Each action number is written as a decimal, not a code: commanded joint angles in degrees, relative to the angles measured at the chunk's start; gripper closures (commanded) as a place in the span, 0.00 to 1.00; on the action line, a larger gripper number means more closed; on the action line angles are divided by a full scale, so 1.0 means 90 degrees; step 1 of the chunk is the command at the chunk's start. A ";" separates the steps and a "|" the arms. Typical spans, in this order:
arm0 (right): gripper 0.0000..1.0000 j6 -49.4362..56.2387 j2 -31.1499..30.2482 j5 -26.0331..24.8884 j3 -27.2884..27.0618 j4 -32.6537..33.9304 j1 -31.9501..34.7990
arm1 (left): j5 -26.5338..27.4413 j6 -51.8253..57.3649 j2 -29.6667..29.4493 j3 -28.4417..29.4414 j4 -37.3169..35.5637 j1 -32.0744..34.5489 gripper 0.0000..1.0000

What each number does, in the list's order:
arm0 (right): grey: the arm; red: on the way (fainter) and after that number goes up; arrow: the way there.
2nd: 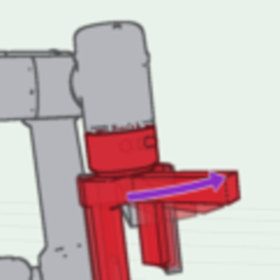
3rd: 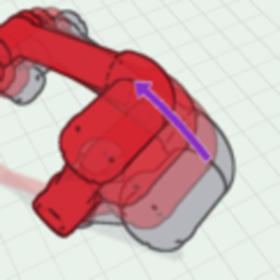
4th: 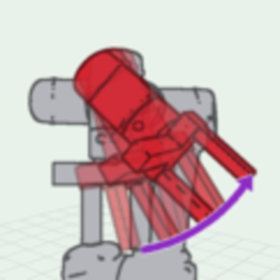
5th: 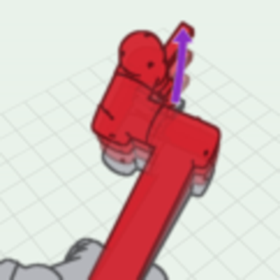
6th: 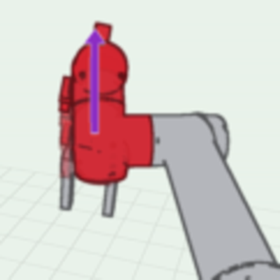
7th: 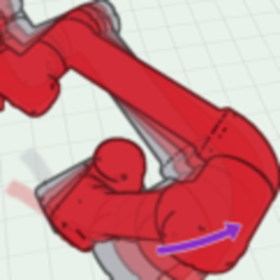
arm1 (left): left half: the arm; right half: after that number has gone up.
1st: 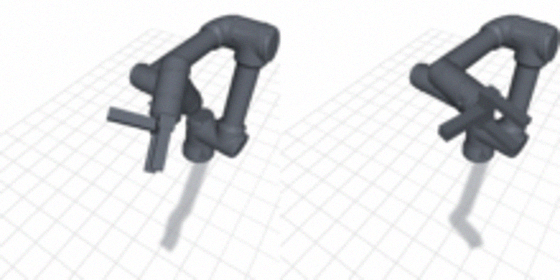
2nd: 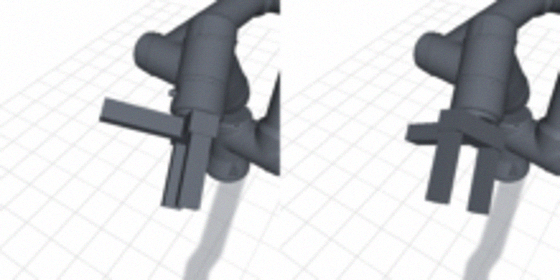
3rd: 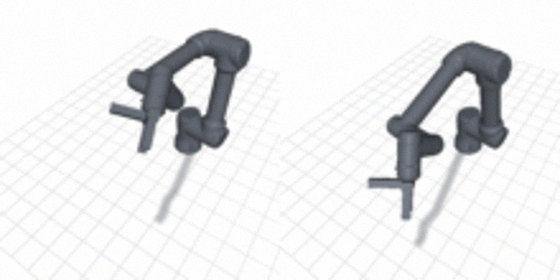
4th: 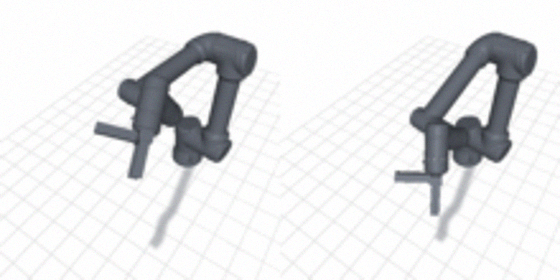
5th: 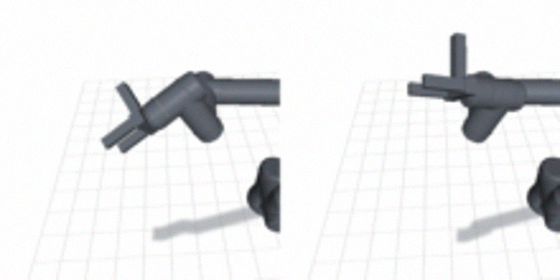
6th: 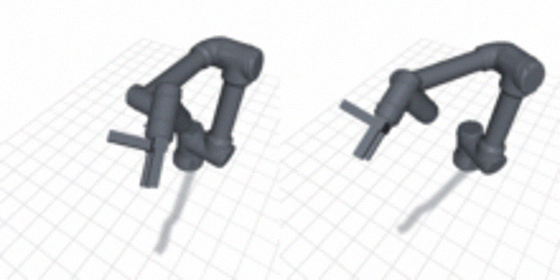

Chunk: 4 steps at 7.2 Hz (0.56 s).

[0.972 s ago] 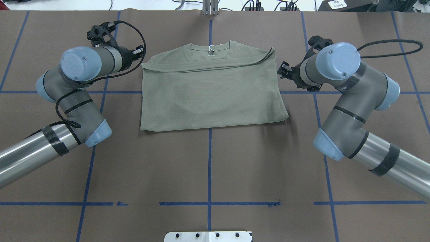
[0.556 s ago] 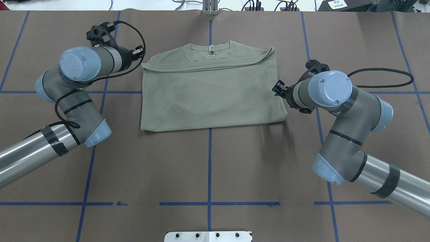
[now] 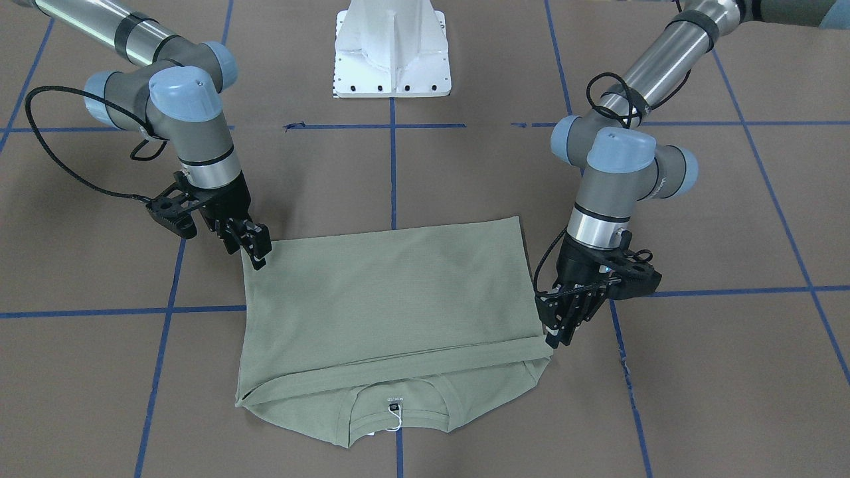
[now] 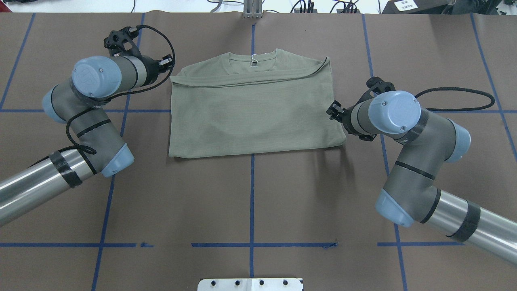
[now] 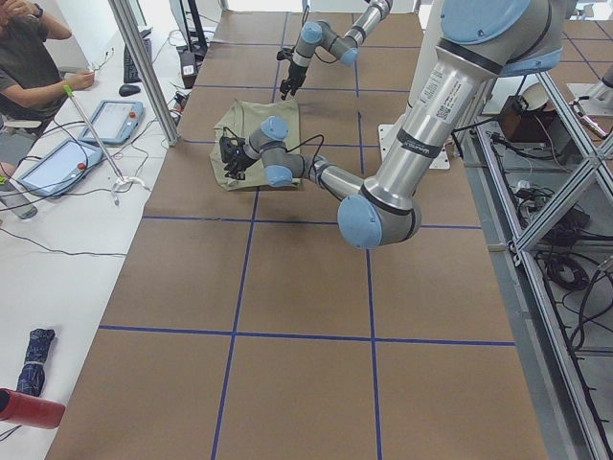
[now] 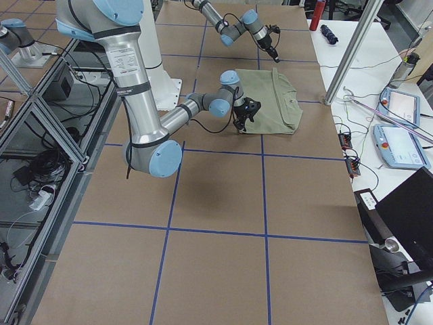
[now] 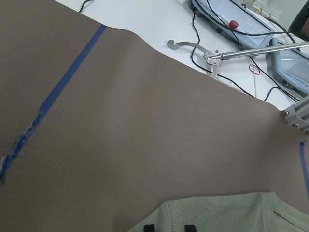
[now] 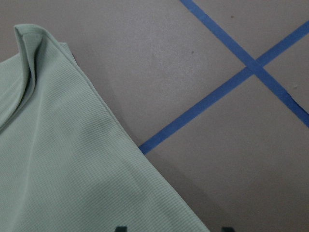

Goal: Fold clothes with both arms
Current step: 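Move the right gripper down to the folded shirt's edge nearest it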

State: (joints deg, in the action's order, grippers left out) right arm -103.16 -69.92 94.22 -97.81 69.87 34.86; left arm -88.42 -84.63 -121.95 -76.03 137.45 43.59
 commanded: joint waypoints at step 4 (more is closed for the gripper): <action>0.42 -0.0002 -0.0122 -0.0147 0.0047 0.0020 -0.0231 | -0.0009 -0.0011 0.0005 -0.0010 -0.0028 0.0000 0.67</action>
State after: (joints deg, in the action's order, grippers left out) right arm -103.22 -70.79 92.87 -97.51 69.97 32.95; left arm -88.44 -84.72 -121.91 -76.11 137.23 43.59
